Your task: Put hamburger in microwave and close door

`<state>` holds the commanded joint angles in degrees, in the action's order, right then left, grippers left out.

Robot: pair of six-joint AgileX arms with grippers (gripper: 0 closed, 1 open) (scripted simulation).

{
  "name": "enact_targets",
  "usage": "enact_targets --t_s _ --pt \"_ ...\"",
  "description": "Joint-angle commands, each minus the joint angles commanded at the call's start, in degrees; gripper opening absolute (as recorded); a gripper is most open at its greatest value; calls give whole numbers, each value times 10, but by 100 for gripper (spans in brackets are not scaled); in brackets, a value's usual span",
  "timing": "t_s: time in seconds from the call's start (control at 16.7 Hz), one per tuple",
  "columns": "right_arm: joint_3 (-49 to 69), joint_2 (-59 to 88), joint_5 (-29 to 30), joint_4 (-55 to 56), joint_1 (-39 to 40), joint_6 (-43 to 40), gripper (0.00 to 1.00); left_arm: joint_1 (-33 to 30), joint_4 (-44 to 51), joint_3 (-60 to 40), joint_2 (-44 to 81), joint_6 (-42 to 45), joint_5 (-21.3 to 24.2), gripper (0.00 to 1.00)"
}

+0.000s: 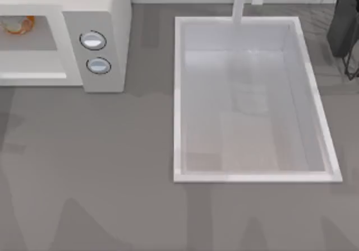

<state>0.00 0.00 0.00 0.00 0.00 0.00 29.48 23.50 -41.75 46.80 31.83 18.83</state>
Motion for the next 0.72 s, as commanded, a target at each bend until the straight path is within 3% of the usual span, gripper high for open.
enact_targets --t_s 0.42,0.72 --pt "0 0 0 0 0 0 100 243 130 -259 382 154 143 0" --pt "0 0 0 0 0 0 100 300 189 -345 506 200 190 0"
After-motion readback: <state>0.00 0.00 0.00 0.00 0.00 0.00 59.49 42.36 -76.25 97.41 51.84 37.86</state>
